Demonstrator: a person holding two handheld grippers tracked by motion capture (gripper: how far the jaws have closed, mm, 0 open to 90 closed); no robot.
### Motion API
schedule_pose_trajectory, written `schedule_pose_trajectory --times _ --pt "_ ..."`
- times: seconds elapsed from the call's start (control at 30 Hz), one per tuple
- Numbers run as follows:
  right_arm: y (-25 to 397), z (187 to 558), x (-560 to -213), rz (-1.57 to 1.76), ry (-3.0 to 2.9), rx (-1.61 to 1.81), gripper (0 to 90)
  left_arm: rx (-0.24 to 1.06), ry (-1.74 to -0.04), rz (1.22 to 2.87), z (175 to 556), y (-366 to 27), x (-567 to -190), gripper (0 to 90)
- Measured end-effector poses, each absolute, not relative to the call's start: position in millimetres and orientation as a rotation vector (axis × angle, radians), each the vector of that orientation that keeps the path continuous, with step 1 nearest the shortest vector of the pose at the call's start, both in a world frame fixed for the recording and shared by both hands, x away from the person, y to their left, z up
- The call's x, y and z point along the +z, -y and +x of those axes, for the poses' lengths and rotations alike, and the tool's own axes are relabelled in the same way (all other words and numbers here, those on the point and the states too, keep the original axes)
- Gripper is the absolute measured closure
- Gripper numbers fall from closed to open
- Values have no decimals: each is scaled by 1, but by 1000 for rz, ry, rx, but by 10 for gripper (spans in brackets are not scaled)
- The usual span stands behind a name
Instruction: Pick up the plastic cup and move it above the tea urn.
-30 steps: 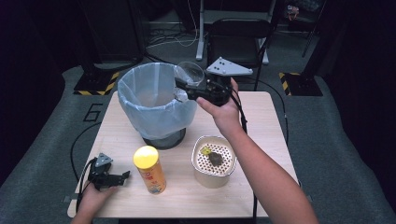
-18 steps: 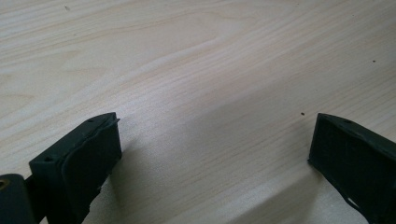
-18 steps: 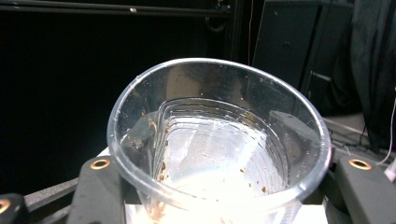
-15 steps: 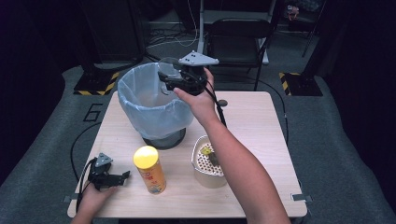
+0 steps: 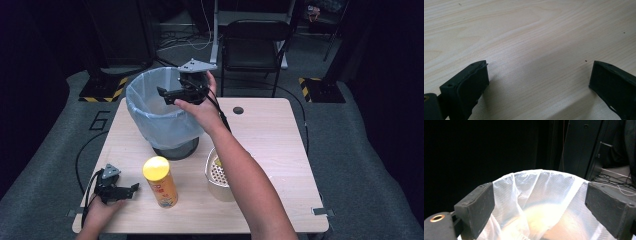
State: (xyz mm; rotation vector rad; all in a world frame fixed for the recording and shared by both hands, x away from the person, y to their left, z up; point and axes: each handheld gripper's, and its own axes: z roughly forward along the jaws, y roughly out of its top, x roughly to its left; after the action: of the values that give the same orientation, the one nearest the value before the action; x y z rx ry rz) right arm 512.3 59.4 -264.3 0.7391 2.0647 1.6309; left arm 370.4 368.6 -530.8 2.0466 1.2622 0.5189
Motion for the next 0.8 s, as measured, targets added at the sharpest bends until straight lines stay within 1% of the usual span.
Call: schedule_pose_trajectory --times 0.13,0.3,0.43,0.57,0.67,0.73,0.8 --pt "-52 512 -262 737 -2059 1621 94 519 -1262 2046 370 -369 -531 21" --pt "-44 508 -260 721 -2068 1621 139 519 -1262 2047 370 -369 -531 21" --pt "-38 504 -260 703 -2078 1616 141 490 -1243 2072 369 -367 -530 5" --pt "-33 499 -258 691 -2090 1610 158 504 -1245 2063 369 -367 -531 8" --pt "-27 492 -254 666 -2084 1621 161 508 -1242 2071 369 -367 -529 27" --pt "-23 486 -253 655 -2076 1639 171 510 -1259 2024 369 -366 -530 51" --pt "-17 481 -252 649 -2073 1645 181 483 -1281 1996 369 -367 -529 69"
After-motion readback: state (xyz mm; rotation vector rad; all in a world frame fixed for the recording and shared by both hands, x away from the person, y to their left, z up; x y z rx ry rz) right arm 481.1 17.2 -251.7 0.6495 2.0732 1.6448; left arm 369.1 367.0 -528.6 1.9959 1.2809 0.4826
